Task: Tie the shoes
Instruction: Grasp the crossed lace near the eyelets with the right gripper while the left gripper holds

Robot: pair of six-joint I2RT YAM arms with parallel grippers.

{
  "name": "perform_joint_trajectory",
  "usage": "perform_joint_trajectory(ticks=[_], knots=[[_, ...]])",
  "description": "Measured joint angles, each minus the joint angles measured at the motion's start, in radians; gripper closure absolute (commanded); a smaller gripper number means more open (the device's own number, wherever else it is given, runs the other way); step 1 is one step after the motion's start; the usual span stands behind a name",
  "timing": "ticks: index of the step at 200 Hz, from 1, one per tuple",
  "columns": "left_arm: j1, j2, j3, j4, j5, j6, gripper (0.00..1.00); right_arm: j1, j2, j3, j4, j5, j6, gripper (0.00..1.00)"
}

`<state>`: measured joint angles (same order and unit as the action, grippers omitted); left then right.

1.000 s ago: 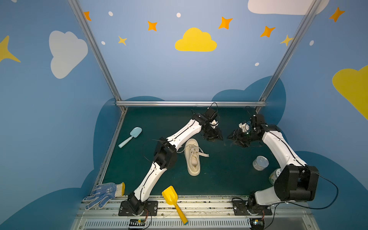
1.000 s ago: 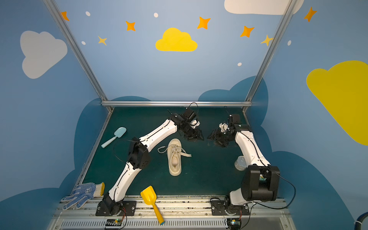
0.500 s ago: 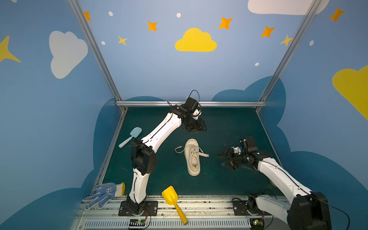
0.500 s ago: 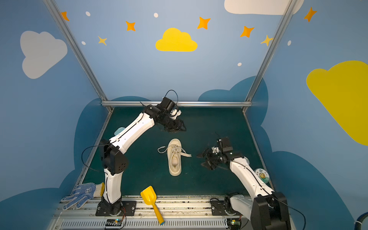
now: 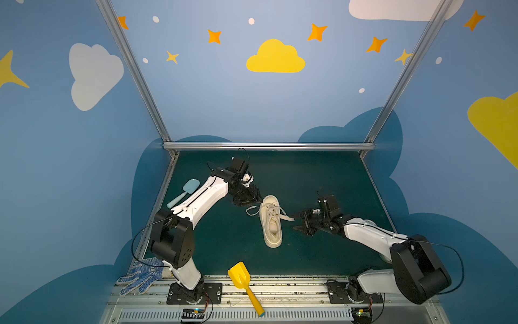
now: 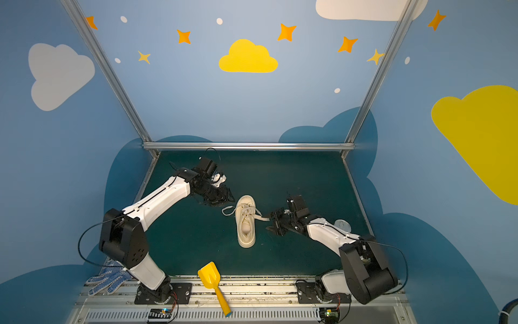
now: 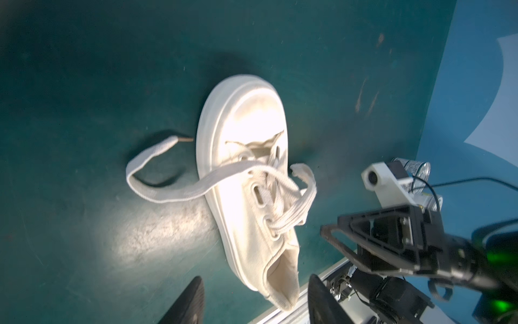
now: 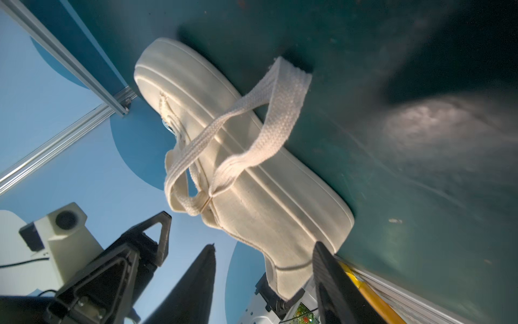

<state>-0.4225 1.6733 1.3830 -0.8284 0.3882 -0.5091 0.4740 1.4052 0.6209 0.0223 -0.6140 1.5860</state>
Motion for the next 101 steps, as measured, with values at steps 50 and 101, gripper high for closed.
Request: perform_joint_trajectory(ticks=[50,101], knots=[[0.000,-0.030,-0.079,0.035,0.008,-0.013,0.41,0.040,0.138,0.052,0.111,0.000,0.050,0.55],[0.000,-0.038,-0.103,0.077,0.024,-0.034,0.41,0.062,0.194,0.109,0.147,0.001,0.053,0.54]])
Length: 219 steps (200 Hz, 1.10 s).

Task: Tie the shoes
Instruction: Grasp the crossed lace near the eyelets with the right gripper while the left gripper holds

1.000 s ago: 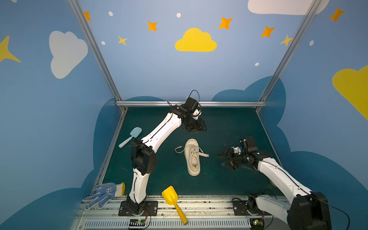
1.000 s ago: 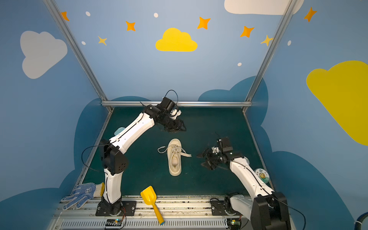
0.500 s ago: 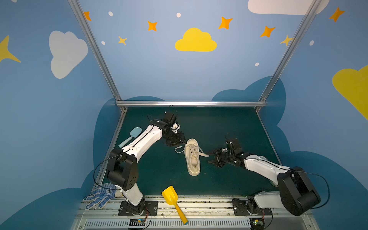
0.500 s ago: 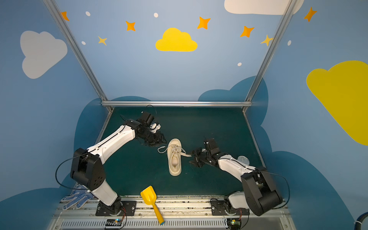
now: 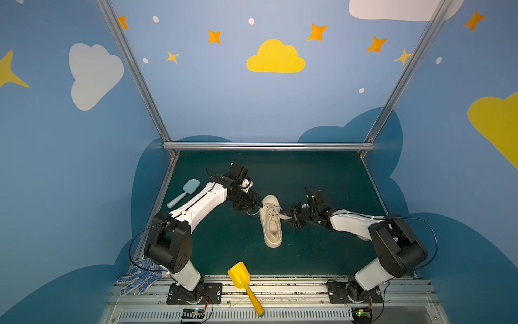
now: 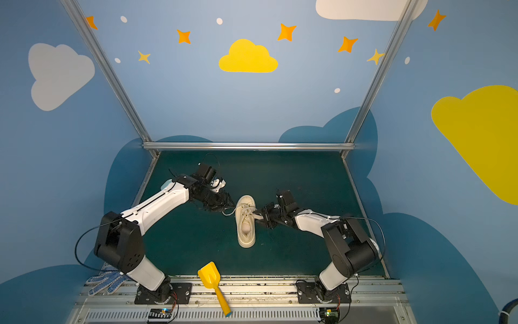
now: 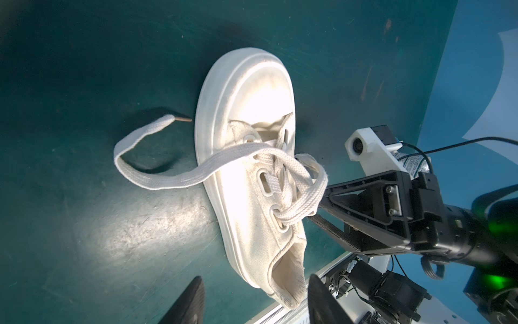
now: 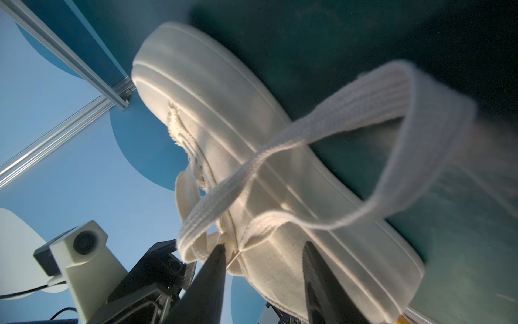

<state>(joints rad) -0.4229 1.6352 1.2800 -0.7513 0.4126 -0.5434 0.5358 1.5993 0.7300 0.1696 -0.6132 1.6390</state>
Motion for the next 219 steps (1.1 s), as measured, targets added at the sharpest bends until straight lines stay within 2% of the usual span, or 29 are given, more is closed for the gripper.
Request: perform_joint_trajectory(ticks=[35,52,146,219], knots=[[0.000,-0.010,-0.016,0.004,0.002,-0.007,0.41,0.000,0.044,0.032,-0.003,0.000,-0.011,0.55],[0.000,-0.011,-0.016,0.006,0.002,-0.009,0.41,0.000,0.064,0.041,-0.004,-0.002,-0.023,0.59],[-0.018,-0.017,-0.034,0.015,0.001,-0.037,0.44,0.000,0.087,0.047,-0.031,-0.008,-0.064,0.99],[-0.073,-0.022,-0.039,0.031,0.002,-0.064,0.45,-0.003,0.058,0.083,-0.097,0.034,-0.137,1.00]])
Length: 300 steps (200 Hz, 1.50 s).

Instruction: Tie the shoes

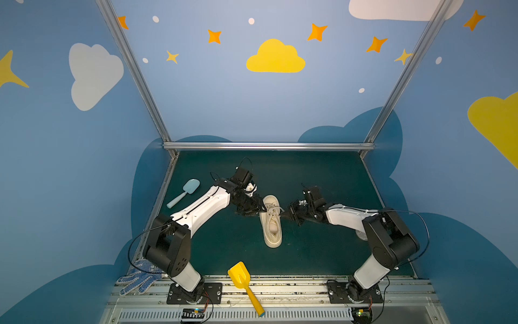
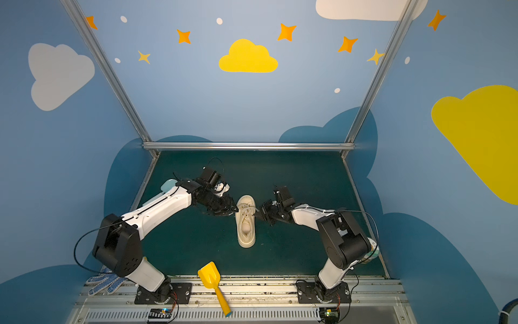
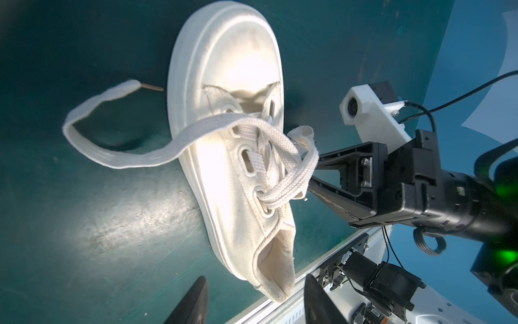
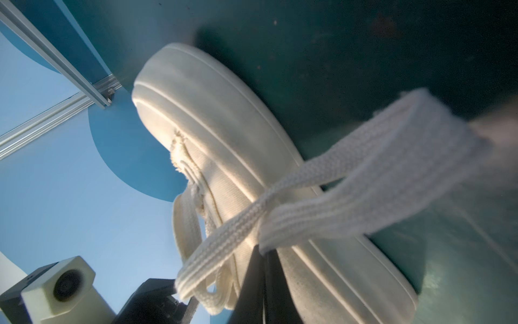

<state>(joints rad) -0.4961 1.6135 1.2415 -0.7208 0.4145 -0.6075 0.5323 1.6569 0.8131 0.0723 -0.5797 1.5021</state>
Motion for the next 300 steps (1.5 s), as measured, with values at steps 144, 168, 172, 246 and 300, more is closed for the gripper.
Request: perform_joint_trajectory(ticks=[144,168,172,246,300], knots=[[-0.042,-0.011,-0.059,0.046,0.022,-0.057,0.47,0.023,-0.054,0.209,-0.436,0.211,-0.286,1.00],[-0.042,-0.011,-0.070,0.080,0.040,-0.080,0.48,0.052,-0.019,0.267,-0.481,0.247,-0.305,1.00],[-0.042,-0.011,-0.072,0.086,0.042,-0.083,0.48,0.058,-0.012,0.278,-0.491,0.254,-0.307,1.00],[-0.034,-0.049,-0.143,0.169,0.080,-0.151,0.48,0.152,0.041,0.345,-0.568,0.430,-0.357,1.00],[-0.022,-0.079,-0.185,0.219,0.093,-0.198,0.48,0.189,0.041,0.343,-0.522,0.550,-0.366,1.00]])
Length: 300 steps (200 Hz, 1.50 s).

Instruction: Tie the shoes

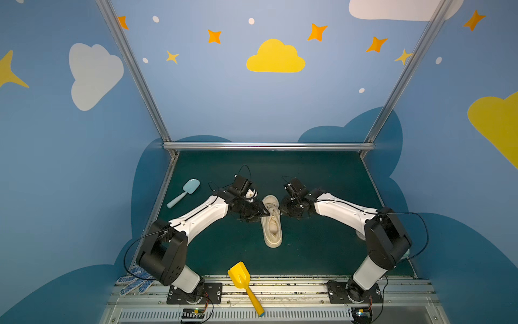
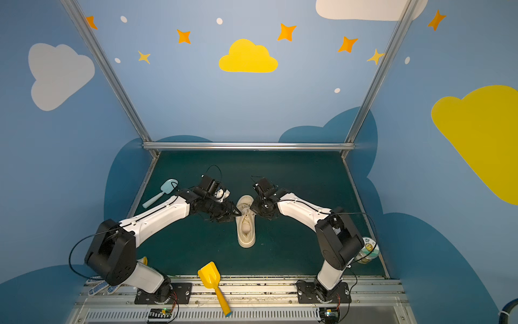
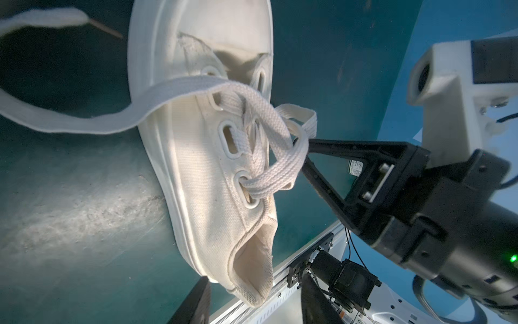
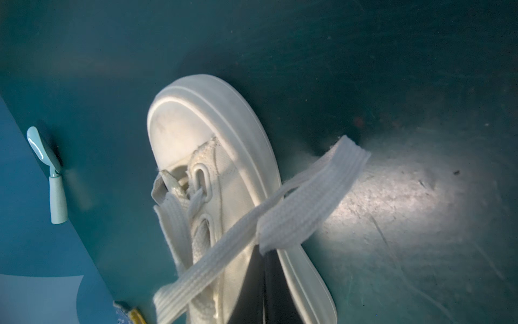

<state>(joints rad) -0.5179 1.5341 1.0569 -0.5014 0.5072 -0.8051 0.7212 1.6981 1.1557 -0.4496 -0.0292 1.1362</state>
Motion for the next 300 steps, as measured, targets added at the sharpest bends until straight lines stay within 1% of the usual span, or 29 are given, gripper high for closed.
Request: perform_joint_trajectory(ticks=[55,99,300], knots=[[0.001,-0.024,-0.021,0.008,0.000,-0.012,0.48,0.023,0.013,0.000,0.021,0.090,0.004,1.00],[0.001,-0.024,-0.024,0.019,0.001,-0.016,0.48,0.031,0.037,0.001,0.034,0.117,0.004,1.00],[0.011,-0.042,-0.067,0.048,0.002,-0.039,0.48,0.043,0.056,0.037,0.104,0.142,-0.001,1.00]])
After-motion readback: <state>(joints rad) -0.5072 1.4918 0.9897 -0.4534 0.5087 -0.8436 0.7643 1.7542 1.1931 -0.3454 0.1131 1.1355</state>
